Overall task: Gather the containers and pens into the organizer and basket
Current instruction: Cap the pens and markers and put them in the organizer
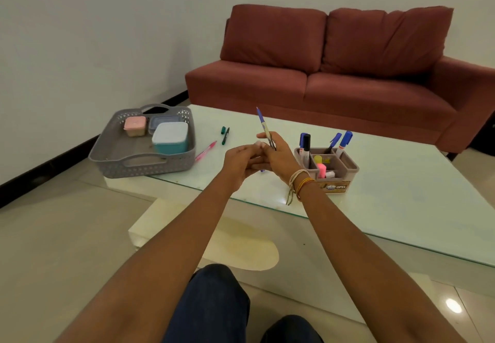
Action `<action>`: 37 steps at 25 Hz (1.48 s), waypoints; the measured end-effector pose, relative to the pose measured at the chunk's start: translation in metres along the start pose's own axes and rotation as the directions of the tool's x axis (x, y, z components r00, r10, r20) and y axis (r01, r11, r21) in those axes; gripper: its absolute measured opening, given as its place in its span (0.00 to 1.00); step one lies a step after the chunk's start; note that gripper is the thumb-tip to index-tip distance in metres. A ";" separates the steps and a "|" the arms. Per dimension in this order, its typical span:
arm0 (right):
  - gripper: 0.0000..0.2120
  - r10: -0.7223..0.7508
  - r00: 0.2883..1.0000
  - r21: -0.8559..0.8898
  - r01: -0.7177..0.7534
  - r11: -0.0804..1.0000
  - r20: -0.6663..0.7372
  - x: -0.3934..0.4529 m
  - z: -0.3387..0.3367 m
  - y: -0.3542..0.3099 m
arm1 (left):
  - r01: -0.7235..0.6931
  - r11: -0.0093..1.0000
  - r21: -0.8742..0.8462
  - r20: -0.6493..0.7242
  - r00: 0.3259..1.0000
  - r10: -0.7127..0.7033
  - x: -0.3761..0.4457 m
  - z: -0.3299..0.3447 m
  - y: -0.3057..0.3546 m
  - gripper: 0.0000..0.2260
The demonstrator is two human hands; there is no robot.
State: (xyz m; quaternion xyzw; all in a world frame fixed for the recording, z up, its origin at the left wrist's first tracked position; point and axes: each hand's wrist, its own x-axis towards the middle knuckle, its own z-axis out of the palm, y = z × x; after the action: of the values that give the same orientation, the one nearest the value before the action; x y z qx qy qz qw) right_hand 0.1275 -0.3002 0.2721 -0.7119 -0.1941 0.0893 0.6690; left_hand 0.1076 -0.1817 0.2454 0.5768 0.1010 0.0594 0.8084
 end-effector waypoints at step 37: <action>0.16 0.144 0.979 -0.285 -0.180 0.942 -0.142 -0.022 0.029 0.014 | -0.101 0.992 -0.077 -0.006 0.995 0.101 -0.002 -0.046 0.002 0.09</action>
State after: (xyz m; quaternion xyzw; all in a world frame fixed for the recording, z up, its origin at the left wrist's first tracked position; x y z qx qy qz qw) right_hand 0.0985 -0.2826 0.2528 -0.8217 -0.1057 0.0715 0.5555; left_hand 0.0949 -0.1389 0.2332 0.5496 0.0702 0.1047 0.8259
